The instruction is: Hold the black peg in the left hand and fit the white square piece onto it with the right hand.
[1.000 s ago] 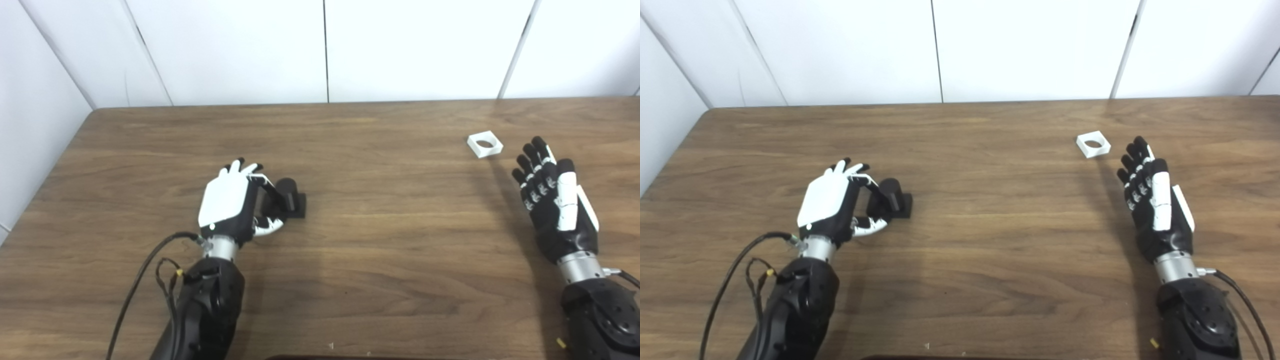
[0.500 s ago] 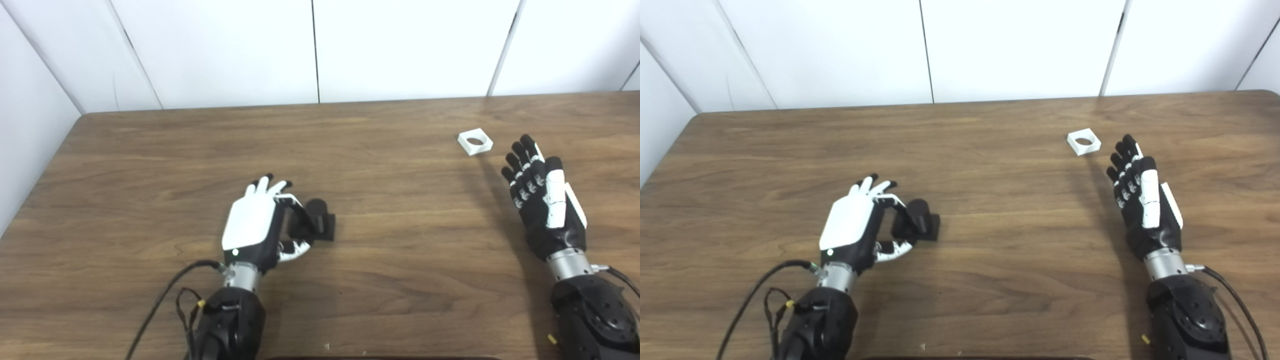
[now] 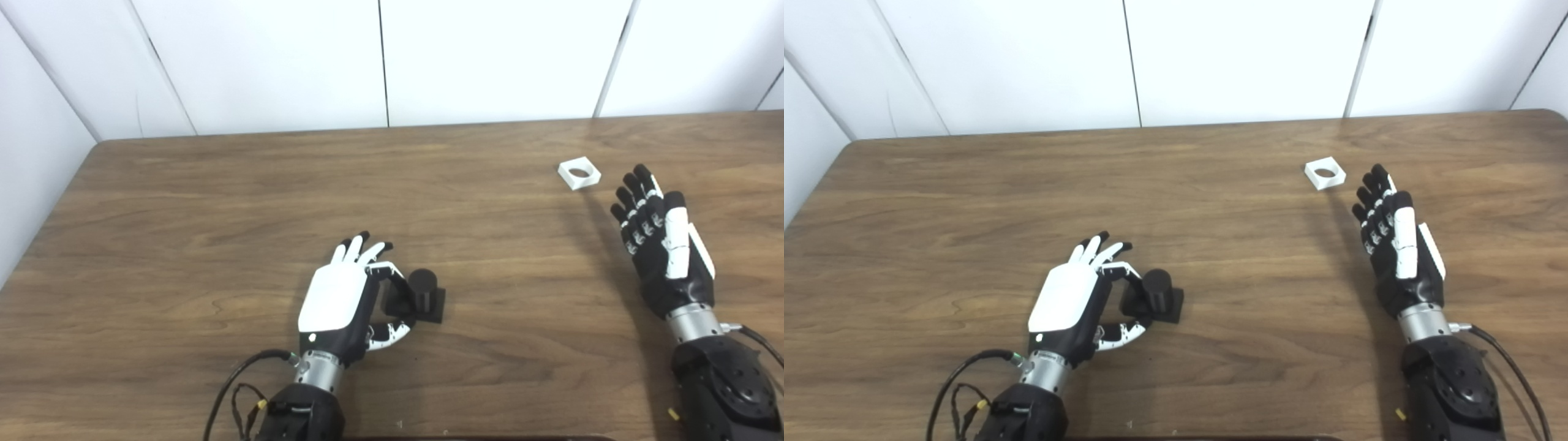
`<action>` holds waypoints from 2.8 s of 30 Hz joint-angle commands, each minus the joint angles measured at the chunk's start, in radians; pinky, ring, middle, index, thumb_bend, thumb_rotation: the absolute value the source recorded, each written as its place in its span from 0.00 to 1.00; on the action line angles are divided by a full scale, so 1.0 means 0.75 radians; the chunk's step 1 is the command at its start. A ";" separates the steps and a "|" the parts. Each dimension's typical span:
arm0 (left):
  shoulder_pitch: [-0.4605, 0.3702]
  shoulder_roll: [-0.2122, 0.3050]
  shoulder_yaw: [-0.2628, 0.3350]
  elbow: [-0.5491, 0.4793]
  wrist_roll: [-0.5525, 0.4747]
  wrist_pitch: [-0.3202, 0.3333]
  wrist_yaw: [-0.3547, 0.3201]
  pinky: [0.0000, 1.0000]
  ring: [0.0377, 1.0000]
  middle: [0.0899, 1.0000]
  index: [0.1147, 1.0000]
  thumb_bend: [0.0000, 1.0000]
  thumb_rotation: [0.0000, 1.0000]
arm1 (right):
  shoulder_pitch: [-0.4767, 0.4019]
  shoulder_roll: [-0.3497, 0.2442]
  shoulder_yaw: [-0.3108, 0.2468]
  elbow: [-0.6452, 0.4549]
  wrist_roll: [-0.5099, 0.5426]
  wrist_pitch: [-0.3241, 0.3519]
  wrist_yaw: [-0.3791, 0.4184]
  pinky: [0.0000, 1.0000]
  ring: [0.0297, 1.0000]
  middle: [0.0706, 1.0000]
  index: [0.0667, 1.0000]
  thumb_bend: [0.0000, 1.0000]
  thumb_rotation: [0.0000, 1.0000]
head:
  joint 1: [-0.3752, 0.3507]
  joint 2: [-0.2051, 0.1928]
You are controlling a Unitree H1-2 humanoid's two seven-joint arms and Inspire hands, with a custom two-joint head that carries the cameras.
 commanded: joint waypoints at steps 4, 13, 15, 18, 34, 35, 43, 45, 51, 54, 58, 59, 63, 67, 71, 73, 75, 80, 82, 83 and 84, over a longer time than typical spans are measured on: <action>0.034 -0.011 -0.026 -0.012 0.032 -0.024 -0.027 1.00 1.00 0.89 0.42 0.52 0.07 | 0.038 0.028 0.013 0.031 0.026 -0.004 0.013 1.00 1.00 1.00 1.00 0.54 1.00 | 0.002 0.004; 0.053 -0.018 -0.037 -0.006 0.054 -0.036 -0.016 1.00 1.00 0.88 0.42 0.52 0.07 | 0.028 0.018 0.009 0.033 0.029 -0.001 0.018 1.00 1.00 1.00 1.00 0.56 1.00 | 0.005 0.004; 0.056 -0.019 -0.037 -0.008 0.054 -0.035 -0.019 1.00 1.00 0.88 0.42 0.52 0.07 | 0.024 0.014 0.006 0.025 0.032 -0.001 0.019 1.00 1.00 1.00 1.00 0.55 0.99 | 0.004 0.004; 0.060 -0.021 -0.038 -0.007 0.052 -0.032 -0.021 1.00 1.00 0.89 0.42 0.52 0.07 | 0.015 0.010 0.001 0.008 0.043 0.021 0.015 1.00 1.00 1.00 1.00 0.55 0.99 | 0.003 0.003; 0.080 -0.036 -0.036 -0.051 0.032 -0.043 0.005 1.00 1.00 0.88 0.42 0.52 0.07 | -0.007 0.000 0.007 0.016 0.029 0.024 0.012 1.00 1.00 1.00 1.00 0.53 1.00 | 0.011 0.003; 0.081 -0.037 -0.036 -0.065 0.033 -0.041 0.001 1.00 1.00 0.88 0.42 0.52 0.07 | -0.006 -0.001 0.008 0.016 0.029 0.026 0.014 1.00 1.00 1.00 1.00 0.53 1.00 | 0.011 0.002; 0.077 -0.036 -0.024 -0.167 0.048 -0.041 -0.058 1.00 1.00 0.88 0.47 0.75 0.15 | -0.007 0.003 0.006 0.027 0.045 0.024 0.019 1.00 1.00 1.00 1.00 0.53 1.00 | 0.011 0.002; 0.081 -0.032 -0.019 -0.203 0.058 -0.033 -0.095 1.00 1.00 0.89 0.50 0.88 0.20 | -0.006 0.006 0.005 0.028 0.044 0.023 0.014 1.00 1.00 1.00 1.00 0.53 1.00 | 0.019 0.004; 0.088 -0.031 -0.010 -0.276 0.103 -0.029 -0.176 1.00 1.00 0.90 0.56 0.95 0.26 | -0.006 0.008 0.008 0.034 0.037 0.020 0.012 1.00 1.00 1.00 1.00 0.55 1.00 | 0.027 0.004; 0.097 -0.038 0.006 -0.293 0.100 -0.042 -0.167 1.00 1.00 0.90 0.57 0.97 0.27 | -0.010 0.008 0.010 0.049 0.035 0.007 0.018 1.00 1.00 1.00 1.00 0.55 1.00 | 0.030 0.003; 0.100 -0.052 0.021 -0.310 0.106 -0.037 -0.172 1.00 1.00 0.91 0.58 0.99 0.27 | -0.011 0.014 0.004 0.049 0.051 0.014 0.018 1.00 1.00 1.00 1.00 0.54 0.99 | 0.030 0.003; 0.100 -0.054 0.024 -0.312 0.104 -0.036 -0.174 1.00 1.00 0.92 0.58 0.99 0.27 | -0.011 0.013 0.005 0.050 0.049 0.012 0.020 1.00 1.00 1.00 1.00 0.53 1.00 | 0.031 0.003; 0.088 -0.055 0.032 -0.319 0.140 -0.033 -0.182 1.00 1.00 0.92 0.60 1.00 0.30 | -0.014 0.009 0.006 0.057 0.041 0.005 0.021 1.00 1.00 1.00 1.00 0.53 1.00 | 0.034 0.001; 0.072 -0.055 0.037 -0.309 0.178 -0.031 -0.196 1.00 1.00 0.92 0.60 1.00 0.33 | -0.015 0.005 0.008 0.058 0.033 0.005 0.020 1.00 1.00 1.00 1.00 0.54 1.00 | 0.038 -0.001; 0.058 -0.052 0.044 -0.289 0.170 -0.036 -0.207 1.00 1.00 0.93 0.61 0.99 0.33 | -0.020 0.004 0.004 0.068 0.040 -0.004 0.026 1.00 1.00 1.00 1.00 0.54 1.00 | 0.040 -0.003; 0.045 -0.051 0.049 -0.270 0.162 -0.034 -0.216 1.00 1.00 0.93 0.61 0.99 0.30 | -0.022 0.004 0.000 0.065 0.049 0.008 0.024 1.00 1.00 1.00 1.00 0.55 0.98 | 0.040 -0.002; 0.034 -0.048 0.051 -0.256 0.160 -0.032 -0.231 1.00 1.00 0.93 0.61 0.99 0.28 | -0.023 0.004 -0.002 0.065 0.053 0.011 0.026 1.00 1.00 1.00 1.00 0.56 0.96 | 0.041 -0.004; -0.007 -0.055 0.061 -0.234 0.128 -0.017 -0.316 1.00 1.00 0.95 0.63 0.97 0.21 | -0.023 0.003 -0.001 0.071 0.044 -0.001 0.026 1.00 1.00 1.00 1.00 0.54 0.98 | 0.041 -0.007; -0.019 -0.062 0.067 -0.231 0.128 -0.006 -0.349 1.00 1.00 0.96 0.63 0.96 0.19 | -0.023 0.006 -0.004 0.072 0.046 0.001 0.022 1.00 1.00 1.00 1.00 0.54 0.98 | 0.041 -0.007; -0.025 -0.068 0.072 -0.229 0.125 -0.001 -0.362 1.00 1.00 0.95 0.63 0.94 0.16 | -0.021 0.005 -0.003 0.068 0.043 0.004 0.020 1.00 1.00 1.00 1.00 0.56 0.98 | 0.037 -0.005; -0.030 -0.073 0.078 -0.226 0.122 0.002 -0.372 1.00 1.00 0.95 0.63 0.93 0.15 | -0.018 0.004 -0.002 0.065 0.042 0.007 0.021 1.00 1.00 1.00 1.00 0.57 0.98 | 0.037 -0.005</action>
